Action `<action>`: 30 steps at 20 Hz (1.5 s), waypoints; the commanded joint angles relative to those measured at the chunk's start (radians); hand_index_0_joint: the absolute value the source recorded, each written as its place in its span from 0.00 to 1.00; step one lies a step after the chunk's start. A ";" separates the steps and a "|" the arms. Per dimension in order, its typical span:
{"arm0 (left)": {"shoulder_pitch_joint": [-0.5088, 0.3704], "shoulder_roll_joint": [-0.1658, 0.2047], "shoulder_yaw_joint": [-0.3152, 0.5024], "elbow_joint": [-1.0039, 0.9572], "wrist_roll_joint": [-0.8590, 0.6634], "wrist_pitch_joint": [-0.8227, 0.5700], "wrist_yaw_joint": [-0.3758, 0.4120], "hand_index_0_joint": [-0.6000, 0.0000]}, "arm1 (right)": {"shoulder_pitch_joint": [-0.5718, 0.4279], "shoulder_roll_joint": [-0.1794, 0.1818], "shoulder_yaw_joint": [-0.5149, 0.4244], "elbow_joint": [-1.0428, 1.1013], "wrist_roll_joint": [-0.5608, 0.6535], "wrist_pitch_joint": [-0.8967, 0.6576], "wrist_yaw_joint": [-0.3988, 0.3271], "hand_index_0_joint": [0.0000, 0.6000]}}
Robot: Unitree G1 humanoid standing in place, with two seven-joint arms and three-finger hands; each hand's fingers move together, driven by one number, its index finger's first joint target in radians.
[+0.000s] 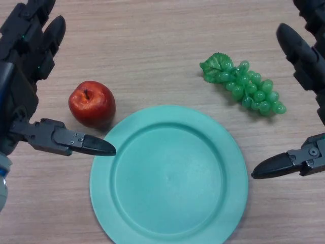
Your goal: Pick up the red apple and place it on the plate
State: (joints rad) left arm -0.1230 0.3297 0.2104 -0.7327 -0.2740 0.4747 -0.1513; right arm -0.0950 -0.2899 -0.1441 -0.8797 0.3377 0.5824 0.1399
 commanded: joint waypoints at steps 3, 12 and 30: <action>-0.008 0.012 0.062 -0.043 0.032 -0.171 -0.001 1.00 | -0.030 -0.019 -0.057 -0.057 0.028 -0.141 -0.010 0.00; 0.001 0.001 0.051 -0.021 0.007 -0.168 -0.006 1.00 | -0.030 -0.034 -0.083 -0.046 0.039 -0.133 -0.018 0.00; -0.216 0.019 -0.088 0.897 0.290 -0.673 0.053 1.00 | 0.022 -0.034 -0.144 -0.056 0.073 -0.168 -0.003 0.00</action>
State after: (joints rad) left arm -0.3002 0.3074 0.0677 0.2098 -0.0007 -0.0363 -0.1055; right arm -0.0541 -0.2975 -0.2366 -0.8813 0.3610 0.5736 0.1381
